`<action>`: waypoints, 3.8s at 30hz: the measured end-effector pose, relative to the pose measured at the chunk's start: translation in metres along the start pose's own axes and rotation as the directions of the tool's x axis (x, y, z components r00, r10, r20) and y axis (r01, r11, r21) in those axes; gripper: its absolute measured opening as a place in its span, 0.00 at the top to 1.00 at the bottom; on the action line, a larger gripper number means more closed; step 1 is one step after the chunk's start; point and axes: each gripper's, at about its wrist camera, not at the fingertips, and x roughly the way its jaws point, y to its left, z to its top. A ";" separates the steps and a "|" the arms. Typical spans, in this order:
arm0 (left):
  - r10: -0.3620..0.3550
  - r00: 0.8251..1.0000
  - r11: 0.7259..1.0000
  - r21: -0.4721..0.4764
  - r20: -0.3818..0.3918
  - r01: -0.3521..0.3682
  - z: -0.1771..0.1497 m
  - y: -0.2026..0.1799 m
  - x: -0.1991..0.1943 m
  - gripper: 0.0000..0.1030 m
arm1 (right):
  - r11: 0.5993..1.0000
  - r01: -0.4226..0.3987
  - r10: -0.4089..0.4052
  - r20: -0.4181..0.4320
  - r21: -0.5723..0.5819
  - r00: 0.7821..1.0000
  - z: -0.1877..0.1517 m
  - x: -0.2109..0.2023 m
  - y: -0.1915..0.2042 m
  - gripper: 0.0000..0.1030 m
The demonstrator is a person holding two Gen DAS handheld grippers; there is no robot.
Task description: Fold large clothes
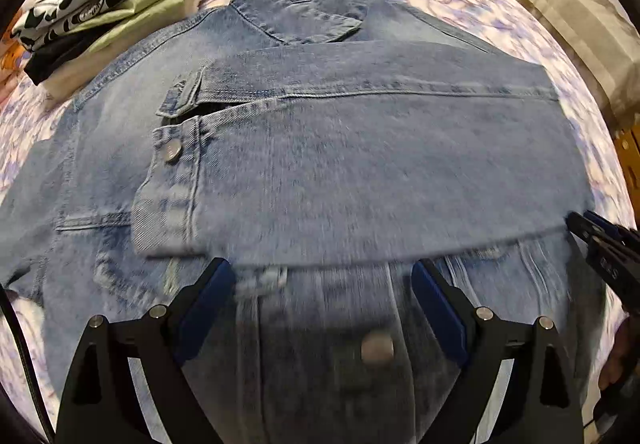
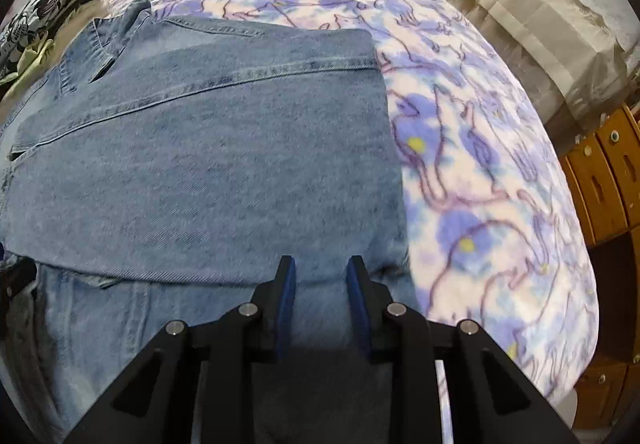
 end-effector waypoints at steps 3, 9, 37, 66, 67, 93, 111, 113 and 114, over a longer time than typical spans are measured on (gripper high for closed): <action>0.007 1.000 0.999 0.042 0.011 -0.007 -0.015 0.001 -0.020 0.12 | 1.000 -0.024 0.025 -0.028 0.011 0.999 -0.008 -0.010 0.007 0.74; -0.016 1.000 0.999 0.033 -0.012 0.016 -0.053 0.025 -0.052 0.12 | 0.999 -0.030 0.030 0.003 -0.025 1.000 -0.028 -0.049 0.034 0.74; -0.092 0.986 0.807 -0.569 0.143 0.157 -0.176 0.381 -0.172 0.12 | 0.863 -0.334 0.403 0.117 -0.379 0.908 -0.061 -0.215 0.321 0.70; 0.098 0.992 0.434 -0.900 0.078 0.028 -0.184 0.558 -0.081 0.93 | 0.847 -0.450 0.452 -0.063 -0.282 0.890 -0.047 -0.126 0.347 0.69; 0.139 0.987 0.463 -0.887 0.077 0.004 -0.176 0.552 -0.090 0.93 | 0.849 -0.453 0.452 -0.069 -0.272 0.889 -0.050 -0.123 0.339 0.69; -0.253 0.958 0.933 -0.229 0.133 0.278 -0.019 0.133 -0.026 0.40 | 0.917 -0.395 0.393 0.050 0.051 0.918 -0.064 -0.082 0.114 0.69; -0.162 0.959 0.905 -0.352 0.231 0.238 -0.107 0.219 -0.105 0.27 | 0.788 -0.483 0.571 0.158 -0.382 0.805 -0.044 -0.153 0.229 0.57; -0.107 0.970 0.904 -0.385 0.216 0.185 -0.122 0.233 -0.105 0.27 | 0.773 -0.469 0.574 0.156 -0.427 0.804 -0.045 -0.156 0.242 0.57; -0.087 0.974 0.904 -0.396 0.207 0.165 -0.128 0.238 -0.105 0.27 | 0.762 -0.452 0.570 0.152 -0.464 0.807 -0.046 -0.156 0.252 0.57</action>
